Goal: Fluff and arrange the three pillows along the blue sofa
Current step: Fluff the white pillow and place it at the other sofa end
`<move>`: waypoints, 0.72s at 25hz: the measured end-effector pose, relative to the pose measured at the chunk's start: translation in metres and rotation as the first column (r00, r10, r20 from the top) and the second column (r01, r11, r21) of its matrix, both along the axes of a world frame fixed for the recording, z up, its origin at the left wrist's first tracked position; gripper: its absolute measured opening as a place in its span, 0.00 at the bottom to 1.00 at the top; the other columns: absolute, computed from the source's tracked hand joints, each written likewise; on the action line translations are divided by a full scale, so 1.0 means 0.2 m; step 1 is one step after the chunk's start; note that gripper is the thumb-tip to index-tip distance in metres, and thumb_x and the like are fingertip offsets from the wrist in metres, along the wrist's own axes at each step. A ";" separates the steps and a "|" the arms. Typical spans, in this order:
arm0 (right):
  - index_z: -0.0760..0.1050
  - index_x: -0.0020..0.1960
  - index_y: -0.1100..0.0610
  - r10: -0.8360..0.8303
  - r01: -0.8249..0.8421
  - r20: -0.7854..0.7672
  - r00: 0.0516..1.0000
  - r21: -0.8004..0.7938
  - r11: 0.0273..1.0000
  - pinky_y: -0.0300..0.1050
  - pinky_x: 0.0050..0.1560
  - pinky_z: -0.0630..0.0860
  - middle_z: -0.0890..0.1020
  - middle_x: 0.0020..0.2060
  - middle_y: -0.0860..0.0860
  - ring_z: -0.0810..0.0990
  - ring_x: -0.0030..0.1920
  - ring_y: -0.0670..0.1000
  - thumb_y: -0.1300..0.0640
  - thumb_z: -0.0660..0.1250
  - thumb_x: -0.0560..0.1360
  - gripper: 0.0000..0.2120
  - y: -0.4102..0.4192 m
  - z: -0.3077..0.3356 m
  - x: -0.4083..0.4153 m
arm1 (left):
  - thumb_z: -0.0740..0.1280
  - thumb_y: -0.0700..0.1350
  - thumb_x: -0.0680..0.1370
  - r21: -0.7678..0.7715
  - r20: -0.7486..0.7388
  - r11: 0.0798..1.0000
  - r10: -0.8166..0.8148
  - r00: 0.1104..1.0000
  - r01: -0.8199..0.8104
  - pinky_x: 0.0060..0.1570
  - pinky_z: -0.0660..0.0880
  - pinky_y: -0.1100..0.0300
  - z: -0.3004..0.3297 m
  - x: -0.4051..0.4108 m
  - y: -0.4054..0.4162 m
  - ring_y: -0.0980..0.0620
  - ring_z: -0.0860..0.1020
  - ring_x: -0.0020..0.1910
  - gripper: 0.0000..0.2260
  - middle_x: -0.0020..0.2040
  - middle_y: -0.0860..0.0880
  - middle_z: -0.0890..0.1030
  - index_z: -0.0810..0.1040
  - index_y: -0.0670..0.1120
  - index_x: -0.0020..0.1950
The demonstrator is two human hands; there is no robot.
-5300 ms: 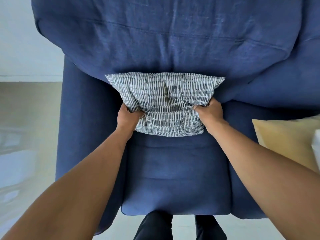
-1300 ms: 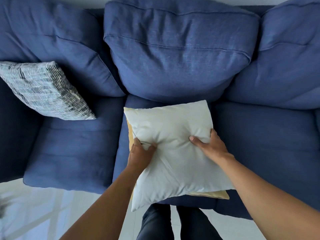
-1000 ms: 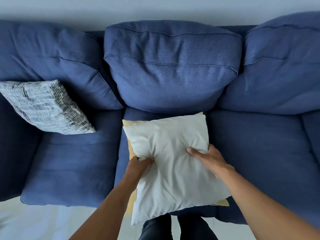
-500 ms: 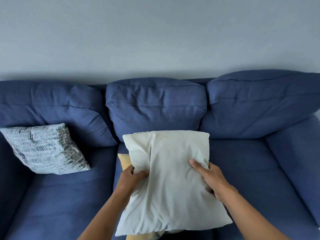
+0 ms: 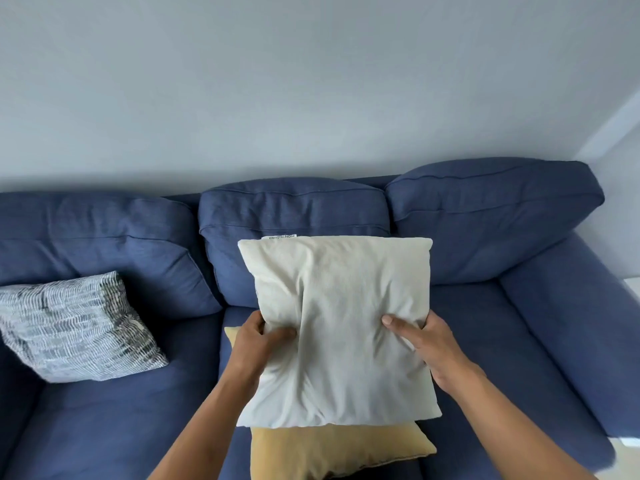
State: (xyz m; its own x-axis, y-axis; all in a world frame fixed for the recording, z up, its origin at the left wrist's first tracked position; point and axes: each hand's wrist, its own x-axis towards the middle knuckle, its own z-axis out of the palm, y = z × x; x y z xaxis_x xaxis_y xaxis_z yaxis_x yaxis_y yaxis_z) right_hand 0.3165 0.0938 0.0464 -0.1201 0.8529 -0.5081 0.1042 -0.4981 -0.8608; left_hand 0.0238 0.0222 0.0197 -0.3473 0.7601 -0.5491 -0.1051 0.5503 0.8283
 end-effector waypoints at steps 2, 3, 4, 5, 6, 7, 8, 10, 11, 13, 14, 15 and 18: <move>0.82 0.62 0.51 -0.029 0.029 -0.031 0.999 0.026 0.999 0.53 0.58 0.83 0.90 0.54 0.48 0.89 0.55 0.52 0.51 0.83 0.68 0.24 -0.01 0.03 0.05 | 0.80 0.46 0.66 0.022 0.009 0.999 -0.038 0.999 0.037 0.62 0.81 0.40 0.01 0.02 0.04 0.44 0.85 0.57 0.21 0.55 0.50 0.89 0.84 0.51 0.59; 0.82 0.62 0.51 -0.048 0.049 -0.036 0.998 0.032 0.998 0.53 0.58 0.83 0.90 0.54 0.49 0.89 0.55 0.52 0.51 0.83 0.68 0.24 -0.01 0.04 0.09 | 0.80 0.47 0.66 0.028 0.011 0.998 -0.063 0.998 0.063 0.62 0.81 0.39 0.01 0.04 0.06 0.44 0.85 0.57 0.22 0.55 0.50 0.89 0.84 0.51 0.59; 0.83 0.62 0.52 -0.067 0.069 -0.040 0.997 0.035 0.997 0.52 0.56 0.83 0.90 0.53 0.49 0.89 0.54 0.52 0.52 0.83 0.69 0.23 -0.02 0.05 0.14 | 0.80 0.47 0.65 0.036 0.013 0.996 -0.082 0.997 0.081 0.62 0.81 0.39 0.02 0.08 0.08 0.44 0.85 0.57 0.22 0.55 0.50 0.89 0.83 0.51 0.59; 0.83 0.61 0.52 -0.090 0.091 -0.042 0.995 0.034 0.995 0.51 0.55 0.83 0.90 0.53 0.49 0.90 0.53 0.52 0.54 0.82 0.70 0.21 -0.03 0.06 0.20 | 0.79 0.47 0.65 0.044 0.016 0.995 -0.095 0.995 0.094 0.61 0.81 0.40 0.02 0.12 0.10 0.44 0.85 0.57 0.22 0.54 0.49 0.89 0.83 0.50 0.59; 0.83 0.60 0.53 -0.118 0.120 -0.039 0.992 0.033 0.992 0.50 0.53 0.84 0.90 0.52 0.50 0.90 0.52 0.52 0.56 0.82 0.70 0.19 -0.04 0.06 0.25 | 0.79 0.46 0.64 0.048 0.014 0.993 -0.107 0.994 0.106 0.61 0.81 0.40 0.03 0.17 0.12 0.44 0.85 0.57 0.22 0.54 0.48 0.89 0.83 0.50 0.58; 0.84 0.59 0.54 -0.153 0.154 -0.031 0.988 0.037 0.987 0.51 0.53 0.84 0.91 0.52 0.51 0.90 0.51 0.53 0.57 0.81 0.71 0.18 -0.06 0.06 0.32 | 0.78 0.46 0.64 0.052 0.008 0.991 -0.122 0.992 0.122 0.59 0.82 0.42 0.04 0.24 0.13 0.43 0.85 0.57 0.22 0.54 0.48 0.88 0.83 0.49 0.57; 0.84 0.59 0.54 -0.189 0.190 -0.022 0.982 0.043 0.981 0.52 0.54 0.84 0.90 0.52 0.51 0.90 0.52 0.54 0.58 0.81 0.71 0.18 -0.08 0.07 0.40 | 0.77 0.46 0.64 0.057 0.002 0.988 -0.142 0.990 0.142 0.56 0.82 0.44 0.05 0.31 0.15 0.43 0.84 0.57 0.21 0.54 0.47 0.88 0.83 0.49 0.57; 0.84 0.60 0.55 -0.252 0.252 -0.013 0.968 0.048 0.966 0.52 0.54 0.84 0.90 0.52 0.51 0.90 0.51 0.54 0.59 0.81 0.71 0.18 -0.11 0.05 0.54 | 0.76 0.45 0.63 0.069 -0.005 0.982 -0.178 0.984 0.177 0.50 0.79 0.49 0.07 0.44 0.17 0.43 0.84 0.55 0.20 0.52 0.47 0.88 0.83 0.49 0.54; 0.84 0.59 0.55 -0.280 0.281 -0.018 0.960 0.046 0.959 0.51 0.53 0.84 0.91 0.51 0.51 0.90 0.51 0.53 0.59 0.81 0.71 0.18 -0.13 0.05 0.63 | 0.75 0.45 0.63 0.075 -0.008 0.978 -0.196 0.981 0.196 0.48 0.78 0.51 0.07 0.53 0.19 0.44 0.84 0.53 0.19 0.50 0.48 0.88 0.83 0.49 0.53; 0.84 0.59 0.55 -0.315 0.316 -0.030 0.949 0.046 0.948 0.50 0.51 0.84 0.91 0.51 0.50 0.90 0.49 0.53 0.59 0.81 0.70 0.18 -0.16 0.05 0.84 | 0.75 0.44 0.62 0.086 -0.016 0.970 -0.229 0.973 0.229 0.47 0.78 0.51 0.09 0.72 0.21 0.45 0.84 0.51 0.17 0.47 0.48 0.87 0.84 0.49 0.51; 0.84 0.59 0.55 -0.324 0.325 -0.032 0.946 0.049 0.944 0.50 0.51 0.84 0.91 0.50 0.50 0.90 0.49 0.53 0.59 0.81 0.70 0.18 -0.17 0.04 0.95 | 0.75 0.44 0.63 0.090 -0.017 0.968 -0.235 0.972 0.236 0.47 0.79 0.51 0.10 0.83 0.21 0.45 0.85 0.51 0.17 0.47 0.48 0.87 0.84 0.49 0.51; 0.84 0.59 0.55 -0.328 0.329 -0.031 0.944 0.055 0.943 0.51 0.52 0.84 0.91 0.50 0.50 0.90 0.50 0.53 0.59 0.81 0.71 0.17 -0.18 0.04 1.04 | 0.75 0.44 0.63 0.094 -0.019 0.965 -0.245 0.969 0.246 0.48 0.79 0.50 0.12 0.92 0.20 0.44 0.85 0.52 0.17 0.47 0.48 0.88 0.84 0.49 0.51; 0.84 0.58 0.56 -0.332 0.334 -0.029 0.943 0.064 0.941 0.51 0.53 0.83 0.91 0.50 0.51 0.90 0.49 0.53 0.60 0.80 0.71 0.16 -0.23 0.04 1.42 | 0.74 0.43 0.63 0.089 -0.054 0.960 -0.260 0.964 0.264 0.54 0.83 0.41 0.12 1.27 0.16 0.41 0.86 0.54 0.19 0.50 0.45 0.89 0.85 0.46 0.54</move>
